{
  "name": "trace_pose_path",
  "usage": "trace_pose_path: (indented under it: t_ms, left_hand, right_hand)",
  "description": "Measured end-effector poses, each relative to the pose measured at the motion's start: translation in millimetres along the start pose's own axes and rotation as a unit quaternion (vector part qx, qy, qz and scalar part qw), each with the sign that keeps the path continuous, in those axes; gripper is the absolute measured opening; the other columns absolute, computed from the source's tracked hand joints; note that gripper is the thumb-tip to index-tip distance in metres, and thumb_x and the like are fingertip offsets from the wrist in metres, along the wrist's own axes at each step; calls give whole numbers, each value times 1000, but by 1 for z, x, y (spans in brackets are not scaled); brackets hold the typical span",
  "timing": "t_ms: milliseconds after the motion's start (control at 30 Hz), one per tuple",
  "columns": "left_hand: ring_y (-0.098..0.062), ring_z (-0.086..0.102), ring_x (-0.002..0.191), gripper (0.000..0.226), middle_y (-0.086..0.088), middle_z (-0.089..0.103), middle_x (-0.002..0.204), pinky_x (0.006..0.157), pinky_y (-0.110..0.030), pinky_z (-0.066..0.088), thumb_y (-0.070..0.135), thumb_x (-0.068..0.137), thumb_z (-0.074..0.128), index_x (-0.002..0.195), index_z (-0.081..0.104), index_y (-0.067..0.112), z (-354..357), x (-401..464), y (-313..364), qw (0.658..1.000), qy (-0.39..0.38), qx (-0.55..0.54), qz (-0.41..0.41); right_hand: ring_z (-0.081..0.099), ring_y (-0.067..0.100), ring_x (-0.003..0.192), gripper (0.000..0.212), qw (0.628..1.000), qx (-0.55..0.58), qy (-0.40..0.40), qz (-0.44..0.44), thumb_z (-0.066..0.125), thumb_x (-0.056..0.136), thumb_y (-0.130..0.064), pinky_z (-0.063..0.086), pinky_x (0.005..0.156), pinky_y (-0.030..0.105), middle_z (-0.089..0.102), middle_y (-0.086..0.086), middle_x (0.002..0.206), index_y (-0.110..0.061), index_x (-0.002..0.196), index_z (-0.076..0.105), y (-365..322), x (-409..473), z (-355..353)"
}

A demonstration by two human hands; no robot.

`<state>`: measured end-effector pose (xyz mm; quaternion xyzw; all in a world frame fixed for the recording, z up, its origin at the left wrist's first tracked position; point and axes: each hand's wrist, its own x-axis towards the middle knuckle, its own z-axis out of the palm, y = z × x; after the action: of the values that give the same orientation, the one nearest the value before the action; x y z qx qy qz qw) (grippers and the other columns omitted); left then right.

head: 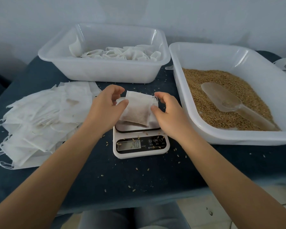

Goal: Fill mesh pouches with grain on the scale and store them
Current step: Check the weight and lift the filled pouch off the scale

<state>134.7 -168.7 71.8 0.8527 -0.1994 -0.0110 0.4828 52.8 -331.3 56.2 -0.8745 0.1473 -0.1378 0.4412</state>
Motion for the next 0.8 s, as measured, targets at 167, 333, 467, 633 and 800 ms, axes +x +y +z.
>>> trace_pose_path:
  t_ms: [167, 333, 467, 633, 800]
  left_hand:
    - [-4, 56, 95, 42, 12, 50, 117, 77, -23, 44, 28, 88, 61, 127, 48, 24, 4, 14, 1, 999, -30, 16, -38]
    - [-12, 62, 90, 49, 5, 61, 109, 65, -24, 49, 22, 82, 70, 126, 49, 21, 7, 25, 5, 995, -42, -47, -81]
    - [-12, 63, 81, 36, 0, 67, 92, 58, -22, 52, 16, 82, 70, 115, 56, 18, 7, 25, 10, 992, -34, -88, -89]
    - [2, 57, 55, 15, 7, 68, 74, 52, -13, 42, 9, 83, 68, 97, 66, 13, -5, 16, 19, 981, -47, -181, -44]
    - [1, 50, 51, 12, 15, 58, 56, 51, -12, 39, 7, 84, 66, 80, 63, 18, -21, 5, 36, 972, -49, -228, 26]
  right_hand:
    - [45, 10, 123, 47, 1000, 3, -2, 3, 54, 94, -23, 34, 102, 26, 46, -3, 137, -23, 139, 41, -3, 11, 5]
    - [48, 5, 110, 50, 999, 37, 2, 5, 56, 93, -17, 37, 90, 18, 46, -5, 137, -24, 139, 40, -9, 17, 8]
    - [54, -2, 89, 53, 998, 53, 26, -6, 60, 90, -11, 41, 76, 10, 49, -6, 133, -25, 138, 42, -18, 20, 8]
    - [52, -5, 85, 55, 998, 63, 12, -28, 68, 85, -20, 41, 74, 12, 56, -17, 101, -26, 135, 46, -37, 14, 0]
    - [58, -5, 72, 18, 995, 7, -21, -93, 67, 84, -23, 43, 61, 9, 63, -17, 78, -27, 101, 67, -69, 6, -19]
